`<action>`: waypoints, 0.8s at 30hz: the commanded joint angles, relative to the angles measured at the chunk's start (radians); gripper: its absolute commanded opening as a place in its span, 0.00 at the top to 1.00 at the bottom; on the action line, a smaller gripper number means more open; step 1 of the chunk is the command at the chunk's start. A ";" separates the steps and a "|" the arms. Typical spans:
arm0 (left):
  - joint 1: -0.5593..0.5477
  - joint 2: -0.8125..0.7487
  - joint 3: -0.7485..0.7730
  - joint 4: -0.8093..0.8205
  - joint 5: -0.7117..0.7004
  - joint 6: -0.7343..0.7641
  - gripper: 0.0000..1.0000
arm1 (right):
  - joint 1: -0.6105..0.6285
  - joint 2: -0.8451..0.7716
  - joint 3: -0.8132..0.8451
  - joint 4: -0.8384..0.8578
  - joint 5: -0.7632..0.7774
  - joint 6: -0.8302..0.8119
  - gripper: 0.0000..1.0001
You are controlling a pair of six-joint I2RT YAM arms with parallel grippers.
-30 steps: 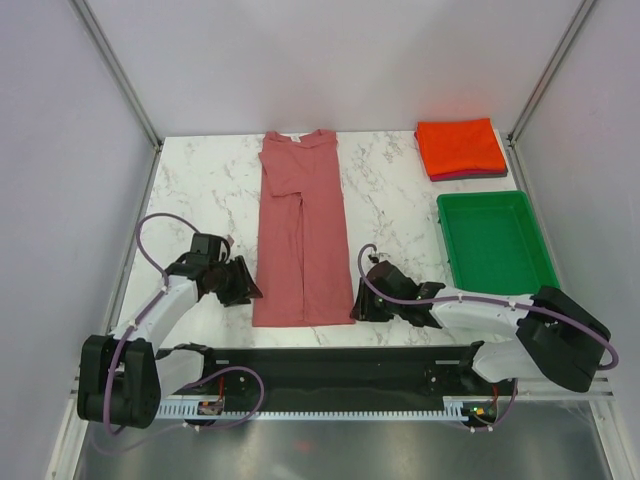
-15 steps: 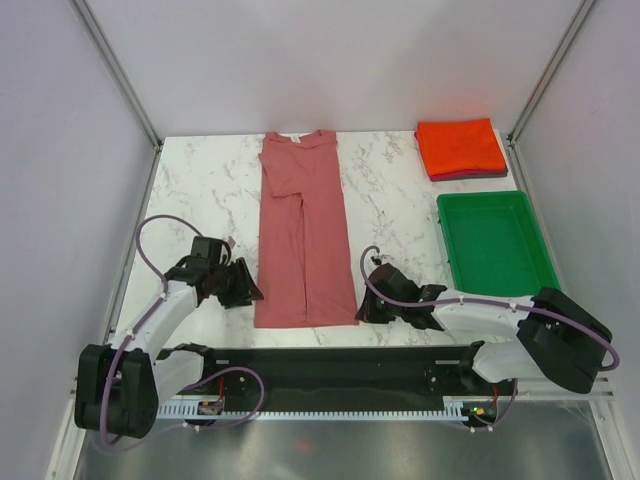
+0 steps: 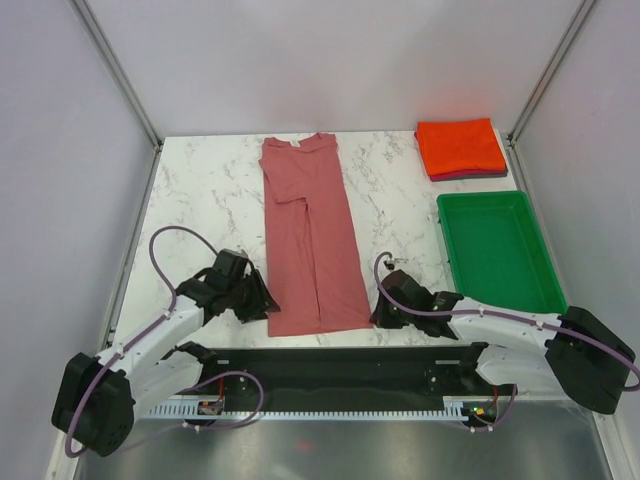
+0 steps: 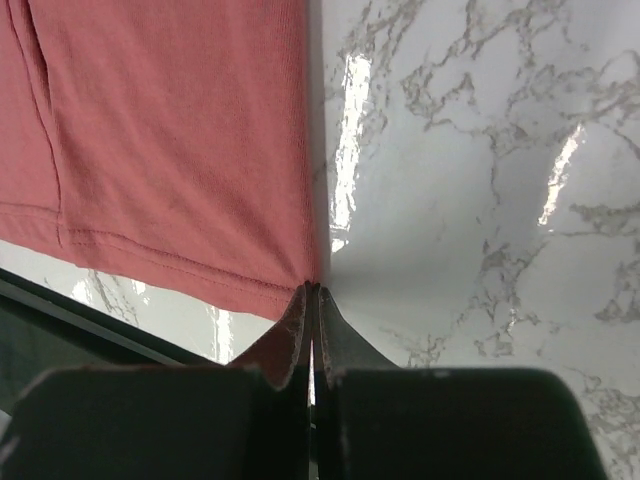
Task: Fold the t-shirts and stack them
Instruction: Fold the tshirt
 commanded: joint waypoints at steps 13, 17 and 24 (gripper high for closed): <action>-0.165 -0.007 -0.046 -0.087 -0.166 -0.183 0.57 | 0.005 -0.091 -0.016 -0.072 -0.023 -0.005 0.76; -0.169 -0.002 -0.043 -0.087 -0.152 -0.176 0.59 | 0.005 -0.096 -0.016 -0.082 -0.024 -0.002 0.73; -0.188 0.019 -0.034 -0.087 -0.158 -0.170 0.69 | 0.005 -0.127 -0.036 -0.067 -0.038 0.009 0.73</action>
